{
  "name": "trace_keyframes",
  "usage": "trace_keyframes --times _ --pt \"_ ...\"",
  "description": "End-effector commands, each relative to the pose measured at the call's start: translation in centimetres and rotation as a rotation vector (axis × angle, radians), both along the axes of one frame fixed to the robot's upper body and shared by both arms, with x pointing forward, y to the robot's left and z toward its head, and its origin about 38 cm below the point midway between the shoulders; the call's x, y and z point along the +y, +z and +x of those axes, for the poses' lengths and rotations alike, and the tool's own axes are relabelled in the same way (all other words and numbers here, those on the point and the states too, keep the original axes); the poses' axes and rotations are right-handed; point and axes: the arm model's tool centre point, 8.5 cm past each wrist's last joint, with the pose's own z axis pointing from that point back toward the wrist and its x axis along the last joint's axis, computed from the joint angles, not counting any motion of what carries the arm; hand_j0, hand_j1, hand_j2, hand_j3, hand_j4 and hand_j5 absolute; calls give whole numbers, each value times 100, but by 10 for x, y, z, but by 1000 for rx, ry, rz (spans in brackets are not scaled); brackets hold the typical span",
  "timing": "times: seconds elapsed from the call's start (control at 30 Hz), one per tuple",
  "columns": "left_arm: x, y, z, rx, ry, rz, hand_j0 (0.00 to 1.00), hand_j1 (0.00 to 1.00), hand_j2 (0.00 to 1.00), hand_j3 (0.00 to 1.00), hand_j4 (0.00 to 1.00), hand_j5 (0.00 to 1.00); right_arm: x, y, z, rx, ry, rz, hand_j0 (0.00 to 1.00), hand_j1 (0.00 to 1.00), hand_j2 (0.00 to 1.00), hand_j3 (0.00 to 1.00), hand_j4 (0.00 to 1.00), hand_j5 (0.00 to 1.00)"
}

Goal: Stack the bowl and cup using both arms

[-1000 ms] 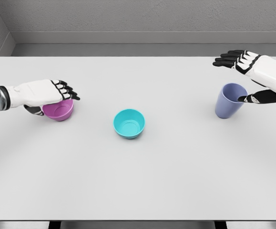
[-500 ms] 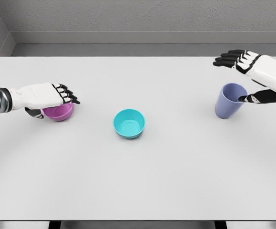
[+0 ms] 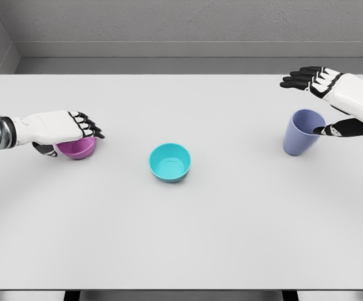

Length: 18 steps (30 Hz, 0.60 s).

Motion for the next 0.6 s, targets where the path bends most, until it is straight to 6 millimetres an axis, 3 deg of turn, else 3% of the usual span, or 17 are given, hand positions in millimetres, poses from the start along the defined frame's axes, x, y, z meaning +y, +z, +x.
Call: trace_keyframes --times 0.0,0.4,0.57 --pt "1 0 0 5 5 3 87 87 87 87 87 87 0 1 0 1 -1 5 100 100 100 100 100 100" --pt "1 0 0 5 5 5 72 72 72 72 72 72 0 2 0 -2 -1 7 100 100 100 100 100 100" --pt "-1 3 0 9 5 -37 71 71 71 71 71 71 -1 2 0 -1 -2 7 100 100 100 100 100 100"
